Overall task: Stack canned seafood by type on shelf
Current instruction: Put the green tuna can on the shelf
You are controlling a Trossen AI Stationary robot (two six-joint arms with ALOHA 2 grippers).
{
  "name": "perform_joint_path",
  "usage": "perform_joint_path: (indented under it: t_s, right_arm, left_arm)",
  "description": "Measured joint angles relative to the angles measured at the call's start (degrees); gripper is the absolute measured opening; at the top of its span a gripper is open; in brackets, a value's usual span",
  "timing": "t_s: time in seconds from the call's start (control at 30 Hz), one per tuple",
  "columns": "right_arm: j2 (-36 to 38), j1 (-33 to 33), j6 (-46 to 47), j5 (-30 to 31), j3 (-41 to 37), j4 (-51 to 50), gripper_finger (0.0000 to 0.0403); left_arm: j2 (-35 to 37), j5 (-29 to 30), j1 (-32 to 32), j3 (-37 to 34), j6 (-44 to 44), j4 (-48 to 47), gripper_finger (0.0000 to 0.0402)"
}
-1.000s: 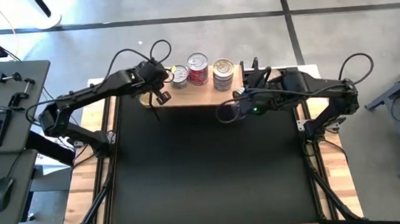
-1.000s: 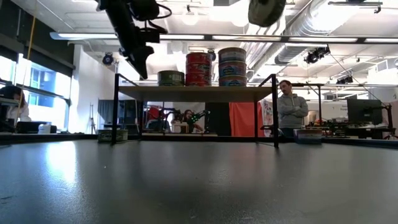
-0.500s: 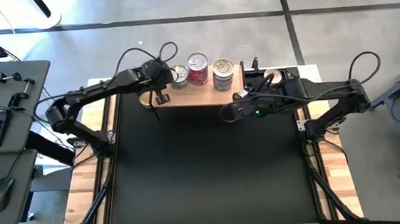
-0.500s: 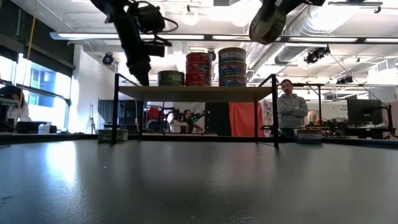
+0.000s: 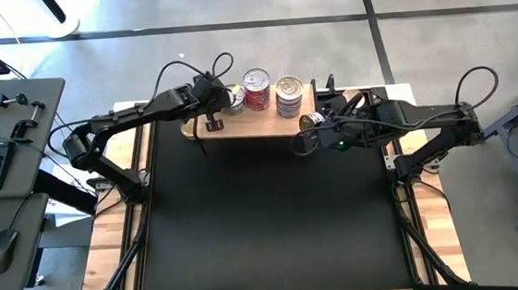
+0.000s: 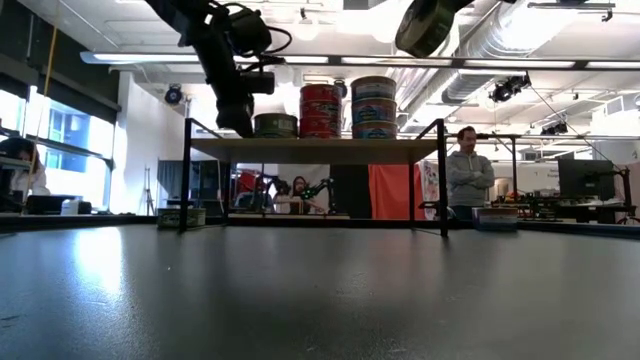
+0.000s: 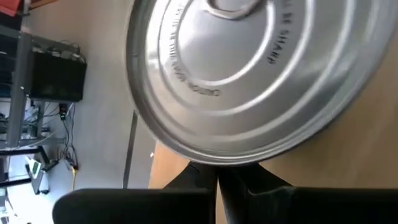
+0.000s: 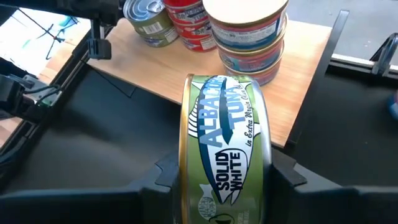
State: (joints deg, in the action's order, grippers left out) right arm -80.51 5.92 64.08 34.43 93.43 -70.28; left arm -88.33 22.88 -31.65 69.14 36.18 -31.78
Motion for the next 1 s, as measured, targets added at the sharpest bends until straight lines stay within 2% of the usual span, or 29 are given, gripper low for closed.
perform_joint_path:
  t_s: [0.33,1.0]
  right_arm:
    - [2.2,0.0,-0.1,2.2,0.0,-0.2,0.0119]
    - [2.6,0.2,0.0,2.6,0.0,0.3,0.0119]
  left_arm:
    - [-0.9,-0.1,2.2,0.0,1.6,0.6,0.0]
    - [-3.3,0.3,4.1,0.0,0.4,3.8,0.0]
